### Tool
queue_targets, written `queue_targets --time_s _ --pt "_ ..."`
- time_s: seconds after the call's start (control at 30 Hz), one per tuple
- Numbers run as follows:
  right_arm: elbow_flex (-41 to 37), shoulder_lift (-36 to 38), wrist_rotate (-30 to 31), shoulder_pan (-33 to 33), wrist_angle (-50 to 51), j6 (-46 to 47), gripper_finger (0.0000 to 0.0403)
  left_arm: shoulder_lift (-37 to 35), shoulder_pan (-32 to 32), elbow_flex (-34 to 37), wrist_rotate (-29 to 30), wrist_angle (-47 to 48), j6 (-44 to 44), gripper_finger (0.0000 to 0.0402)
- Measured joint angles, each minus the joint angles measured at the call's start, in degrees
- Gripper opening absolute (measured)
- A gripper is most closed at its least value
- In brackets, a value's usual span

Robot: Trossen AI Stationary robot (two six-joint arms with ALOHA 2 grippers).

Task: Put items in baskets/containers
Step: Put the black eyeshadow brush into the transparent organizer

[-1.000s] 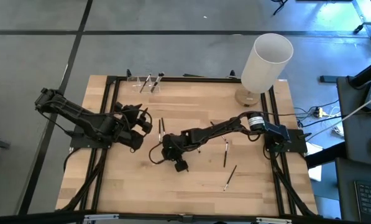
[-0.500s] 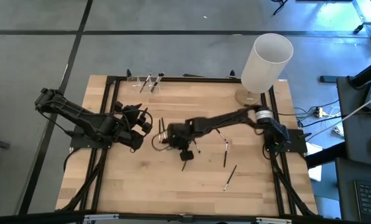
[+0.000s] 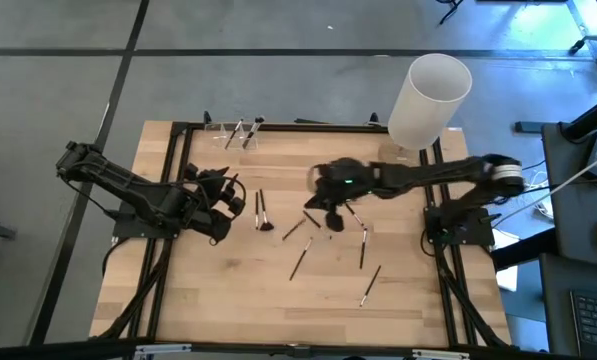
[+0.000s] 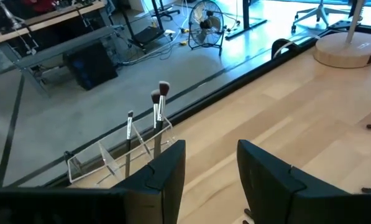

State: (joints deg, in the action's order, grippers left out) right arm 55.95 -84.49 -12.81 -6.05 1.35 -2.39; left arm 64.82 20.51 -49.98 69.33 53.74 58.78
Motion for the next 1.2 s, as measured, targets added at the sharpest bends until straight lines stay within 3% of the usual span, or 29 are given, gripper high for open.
queue_targets --time_s 0.13,0.3,0.47,0.73,0.97,1.2 --pt "-11.1 7.0 -2.4 -2.6 -12.7 4.9 0.0003 0.3 -0.2 1.9 0.5 -3.1 0.2 0.0141" --pt "-13.0 4.9 -2.6 -2.5 -8.7 4.2 0.0015 0.3 -3.2 3.2 0.9 -6.9 -0.9 0.0141" --pt "-2.1 -2.2 0.3 1.1 3.0 -7.7 0.0041 0.3 -6.4 3.2 -0.2 -12.2 -3.7 0.0141" --pt "15.9 -21.0 7.8 6.0 19.4 -39.6 0.0075 0.3 -9.4 3.2 -3.0 -22.7 -19.7 0.0141" --pt "30.0 -35.3 8.2 6.4 28.8 -46.5 0.0071 0.3 -11.2 3.2 -5.1 -23.8 -28.8 0.0141" --pt "43.9 -43.4 8.3 6.4 42.6 -49.3 0.0071 0.3 -14.5 3.2 -6.9 -23.2 -30.7 0.0141"
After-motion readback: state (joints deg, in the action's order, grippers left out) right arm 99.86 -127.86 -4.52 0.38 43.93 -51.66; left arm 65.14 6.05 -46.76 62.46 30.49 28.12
